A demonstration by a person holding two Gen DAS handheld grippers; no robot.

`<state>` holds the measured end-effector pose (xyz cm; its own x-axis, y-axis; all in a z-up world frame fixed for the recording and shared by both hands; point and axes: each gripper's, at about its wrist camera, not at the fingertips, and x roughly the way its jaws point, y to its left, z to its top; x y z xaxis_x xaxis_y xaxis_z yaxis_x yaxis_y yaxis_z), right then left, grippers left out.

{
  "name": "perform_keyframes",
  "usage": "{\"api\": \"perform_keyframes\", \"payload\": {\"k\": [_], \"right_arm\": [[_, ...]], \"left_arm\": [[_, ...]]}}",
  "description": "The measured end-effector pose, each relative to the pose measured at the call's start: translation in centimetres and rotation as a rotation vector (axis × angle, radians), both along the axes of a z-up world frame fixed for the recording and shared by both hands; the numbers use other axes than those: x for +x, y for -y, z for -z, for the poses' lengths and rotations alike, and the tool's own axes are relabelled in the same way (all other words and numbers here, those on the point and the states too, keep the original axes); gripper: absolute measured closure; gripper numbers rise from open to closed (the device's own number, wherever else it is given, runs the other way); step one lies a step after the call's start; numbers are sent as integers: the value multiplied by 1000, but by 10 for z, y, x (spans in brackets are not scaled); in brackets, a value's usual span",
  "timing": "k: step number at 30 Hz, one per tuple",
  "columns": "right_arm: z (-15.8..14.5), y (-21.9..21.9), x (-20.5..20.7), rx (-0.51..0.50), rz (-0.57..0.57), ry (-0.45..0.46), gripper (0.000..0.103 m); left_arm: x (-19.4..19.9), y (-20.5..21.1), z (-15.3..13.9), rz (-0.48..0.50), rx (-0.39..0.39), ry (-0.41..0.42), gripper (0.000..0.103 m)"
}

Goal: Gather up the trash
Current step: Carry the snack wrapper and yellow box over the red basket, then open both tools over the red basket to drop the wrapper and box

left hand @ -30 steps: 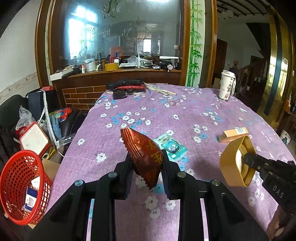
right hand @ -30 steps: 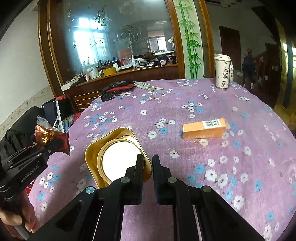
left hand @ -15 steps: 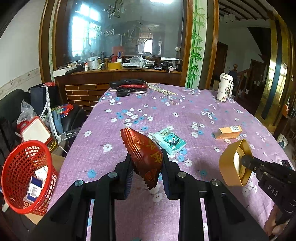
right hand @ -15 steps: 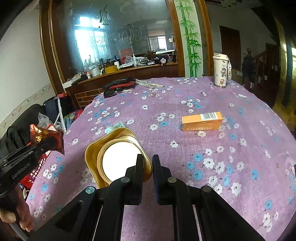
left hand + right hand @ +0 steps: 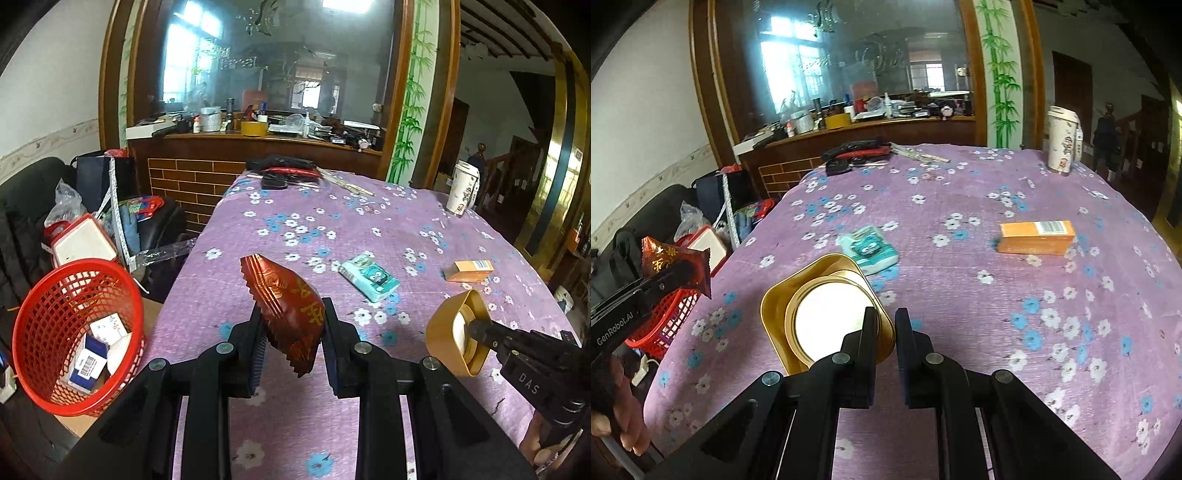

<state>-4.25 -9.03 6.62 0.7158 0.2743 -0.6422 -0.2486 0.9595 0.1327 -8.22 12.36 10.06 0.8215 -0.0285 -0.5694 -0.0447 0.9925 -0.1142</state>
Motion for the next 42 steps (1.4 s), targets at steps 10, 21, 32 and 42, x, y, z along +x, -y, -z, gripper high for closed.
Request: {"api": "perform_keyframes", "payload": {"k": [10,21,32,42], "right_arm": [[-8,-40,-2,-7,-84,-7,93],[-20,-103,1,-39,-199,4,93],[-26,-178,4,-68,-331,2,93],[-31,-239,4,-81,-432,-1,93]], "left_arm": [[-12,-39,-1,-65,-27,7,77],[-27,-93,-4,-155,-56,28,77],[-39,-156,6,-265,-80,14,77],[-53,-209,19,-350,-107,-3,77]]}}
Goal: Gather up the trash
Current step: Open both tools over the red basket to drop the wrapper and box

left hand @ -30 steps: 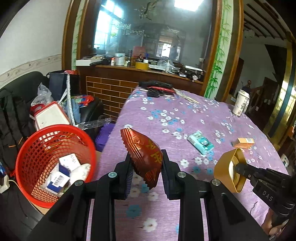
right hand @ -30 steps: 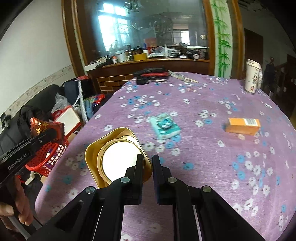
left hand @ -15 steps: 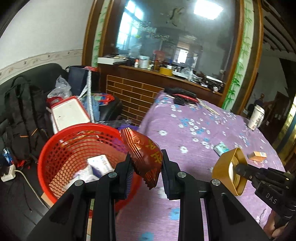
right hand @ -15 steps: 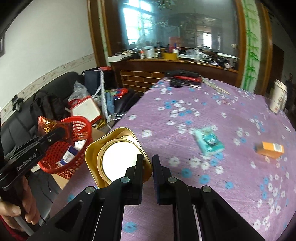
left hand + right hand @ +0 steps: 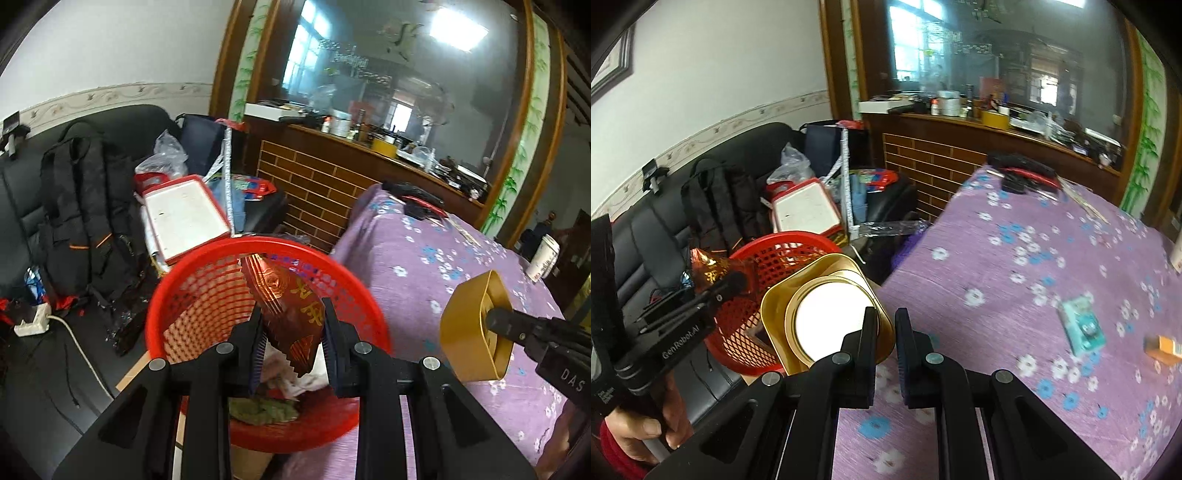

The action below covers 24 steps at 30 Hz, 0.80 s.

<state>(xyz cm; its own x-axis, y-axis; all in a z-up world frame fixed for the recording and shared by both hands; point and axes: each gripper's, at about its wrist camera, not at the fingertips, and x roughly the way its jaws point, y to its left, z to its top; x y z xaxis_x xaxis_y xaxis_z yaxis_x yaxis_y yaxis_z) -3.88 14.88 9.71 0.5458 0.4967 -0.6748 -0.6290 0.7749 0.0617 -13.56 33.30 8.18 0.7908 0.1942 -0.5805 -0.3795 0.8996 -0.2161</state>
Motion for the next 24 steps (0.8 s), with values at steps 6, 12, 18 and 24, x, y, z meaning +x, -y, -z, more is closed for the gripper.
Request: {"api": "perform_keyframes", "payload": {"k": [6,12,18,24], "right_arm": [[3,-32,15,12,-27,-45,92],[11,-65,25,2,-70,-65,91],[17,-55,32,45,-53,-100,83],[12,-4,36,64,18,-112,83]], "left_arm": [[1,-17,8,-14,-9,-17,77],[-1,-23,13,-18,-13,-25,70],[-8,-30,10,-45,-22,-8,55],[-5,-9,0,2,-2,-1,55]]}}
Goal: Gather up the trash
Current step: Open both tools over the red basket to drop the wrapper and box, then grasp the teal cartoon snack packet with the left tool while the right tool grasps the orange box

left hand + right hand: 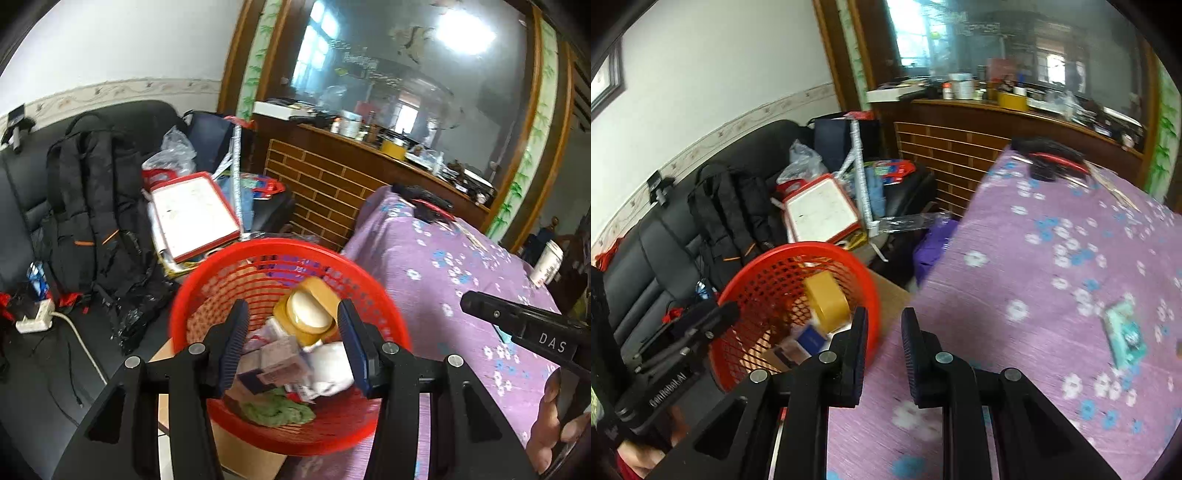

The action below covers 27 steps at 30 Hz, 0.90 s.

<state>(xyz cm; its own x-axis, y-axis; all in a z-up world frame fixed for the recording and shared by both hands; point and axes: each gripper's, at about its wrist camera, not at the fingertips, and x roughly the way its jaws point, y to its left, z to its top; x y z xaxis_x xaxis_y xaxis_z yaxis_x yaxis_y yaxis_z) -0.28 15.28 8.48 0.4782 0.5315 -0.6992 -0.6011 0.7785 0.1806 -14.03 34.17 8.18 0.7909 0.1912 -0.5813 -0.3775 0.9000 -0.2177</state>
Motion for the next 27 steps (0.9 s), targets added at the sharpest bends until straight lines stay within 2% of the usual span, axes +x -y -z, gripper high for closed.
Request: {"api": "perform_keyframes", "payload": {"k": [6,8,9,13,15,17,21,25,27], "right_arm": [[-1,78,7,24,107,-18,82],[-2,108,9,15,156,-6,77],[-2,132,13,21,201,-11,76],[-4,212,29,64,327,-43,73],[-5,254,37,87,406,-57,67],[-8,286,45,99,469,-66,63],[-10,359,59,101,609,-76,63],[-12,405,62,132,667,-77,62],[-9,421,63,136,689,-76,57]], "left_arm": [[19,55,-12,111,39,-15,54],[28,78,-16,157,52,-26,51],[32,88,-17,177,55,-30,47],[58,138,-23,281,72,-65,46],[76,169,-26,346,75,-92,45],[92,192,-26,399,57,-113,39],[134,238,-20,450,14,-180,38],[186,272,-2,443,-87,-282,38],[212,290,12,415,-101,-352,37]]}}
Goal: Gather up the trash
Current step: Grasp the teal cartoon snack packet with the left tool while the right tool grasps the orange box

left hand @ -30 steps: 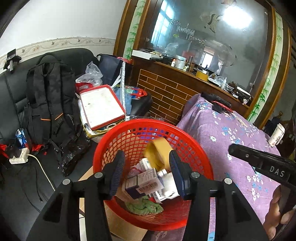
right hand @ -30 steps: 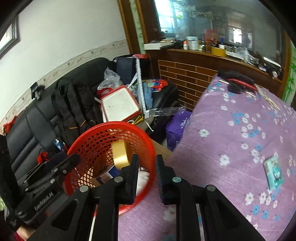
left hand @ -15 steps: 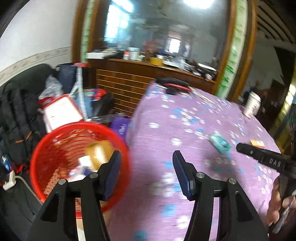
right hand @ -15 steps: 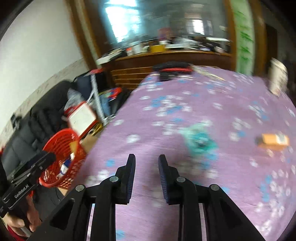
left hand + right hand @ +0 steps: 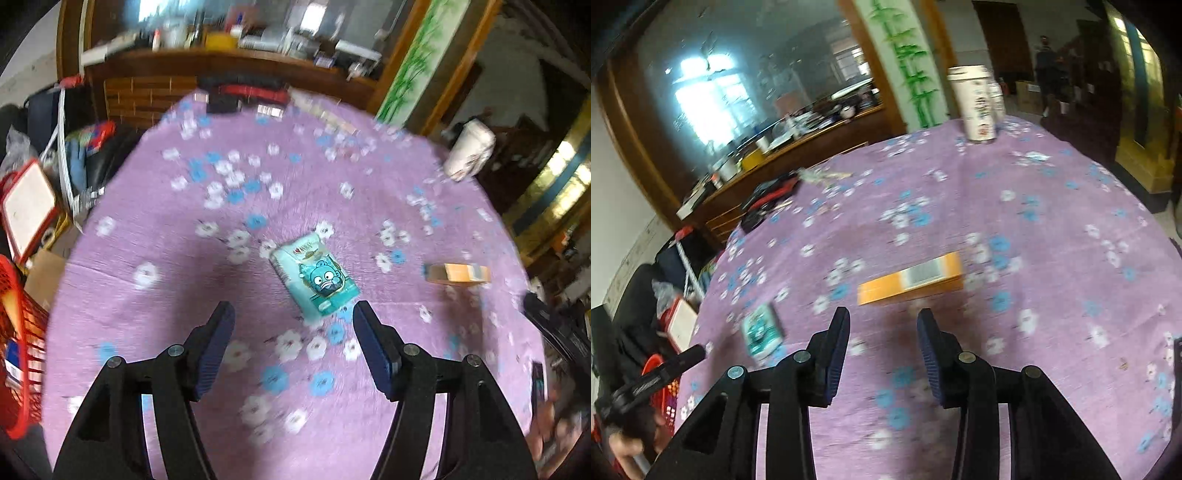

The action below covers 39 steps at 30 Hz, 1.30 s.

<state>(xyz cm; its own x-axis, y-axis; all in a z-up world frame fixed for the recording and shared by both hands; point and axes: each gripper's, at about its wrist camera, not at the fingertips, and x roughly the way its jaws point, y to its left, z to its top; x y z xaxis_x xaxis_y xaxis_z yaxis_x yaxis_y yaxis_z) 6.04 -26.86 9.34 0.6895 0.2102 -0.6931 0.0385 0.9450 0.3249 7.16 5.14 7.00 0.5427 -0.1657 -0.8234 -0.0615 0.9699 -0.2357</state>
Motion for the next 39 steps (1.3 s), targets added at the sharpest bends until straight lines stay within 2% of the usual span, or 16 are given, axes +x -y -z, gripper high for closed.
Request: {"api": "perform_keyframes", "payload": {"k": [2,5,10,13,16,17,18,19,21,23,25,27,29,32,34,39], "right_arm": [[2,14,5,4,13,-5,55],[9,37,21,12,33,-27,55],[29,57,60,68,30,-79,56],[43,56,81,89,10,-112,56],[52,49,94,132,-39,-127,55],[55,45,96,139,-56,-147,55],[56,40,94,149,-77,-160,55],[55,32,89,166,-118,-170,55],[53,15,73,192,-205,-177,55],[50,-5,52,257,-335,-203,55],[39,-16,36,214,-388,-167,55],[27,-14,32,142,-358,-118,55],[27,-9,37,104,-314,-114,55],[39,-13,51,93,-338,-149,53],[48,-14,60,56,-310,-138,53],[68,-2,98,121,-269,-148,53]], "left_arm": [[18,12,13,0,-4,-49,33],[35,22,32,-60,23,-108,33],[52,35,45,-113,78,-99,28],[57,46,51,-82,102,-97,28],[58,52,53,-46,141,-50,29],[58,50,53,-40,142,-37,32],[57,49,52,-31,154,-21,45],[56,47,52,-20,160,-15,51],[56,40,52,14,151,-7,59],[53,31,51,28,144,-5,61],[47,22,50,37,129,4,61],[41,16,51,33,118,21,61],[36,14,52,32,110,43,61],[30,15,53,36,119,72,61],[29,15,53,38,111,81,61],[28,9,54,38,75,92,62]]}}
